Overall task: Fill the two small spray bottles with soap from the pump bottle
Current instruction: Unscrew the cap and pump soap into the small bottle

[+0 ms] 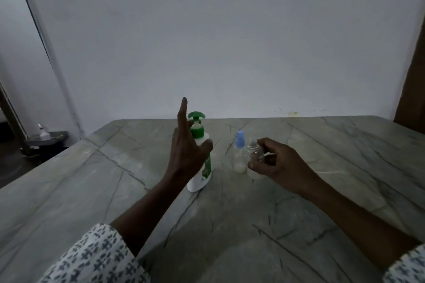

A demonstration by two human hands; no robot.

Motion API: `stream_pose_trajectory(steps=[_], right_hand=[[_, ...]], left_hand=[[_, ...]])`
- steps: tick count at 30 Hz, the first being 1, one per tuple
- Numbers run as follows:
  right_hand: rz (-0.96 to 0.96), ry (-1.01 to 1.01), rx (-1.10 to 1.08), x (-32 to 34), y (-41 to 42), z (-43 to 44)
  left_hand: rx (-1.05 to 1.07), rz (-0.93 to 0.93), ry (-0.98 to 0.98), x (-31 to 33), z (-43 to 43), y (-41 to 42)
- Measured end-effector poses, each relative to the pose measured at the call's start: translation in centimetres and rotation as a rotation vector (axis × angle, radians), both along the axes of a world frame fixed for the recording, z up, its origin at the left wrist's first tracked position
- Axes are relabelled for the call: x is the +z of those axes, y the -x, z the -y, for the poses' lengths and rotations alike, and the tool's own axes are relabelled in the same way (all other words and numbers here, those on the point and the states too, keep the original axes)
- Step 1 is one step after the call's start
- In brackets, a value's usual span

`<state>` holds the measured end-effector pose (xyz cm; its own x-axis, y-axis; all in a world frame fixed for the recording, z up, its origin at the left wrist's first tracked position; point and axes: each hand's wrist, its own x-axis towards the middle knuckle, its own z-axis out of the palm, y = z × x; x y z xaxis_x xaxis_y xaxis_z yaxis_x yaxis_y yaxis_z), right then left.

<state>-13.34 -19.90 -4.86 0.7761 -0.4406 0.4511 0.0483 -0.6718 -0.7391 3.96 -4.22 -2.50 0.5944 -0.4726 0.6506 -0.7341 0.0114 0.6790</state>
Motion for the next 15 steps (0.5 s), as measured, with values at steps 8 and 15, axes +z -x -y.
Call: stream_pose_trajectory(steps=[8,15], right_hand=[[0.011,-0.040,0.051,0.7,-0.8,-1.8],[0.046,-0.015,0.022,2.2,-1.4,-3.0]], left_hand=[[-0.237,-0.251,0.041,-0.2,-0.5,-0.1],[-0.438,-0.676,0.073,2.4,-0.4,-0.7]])
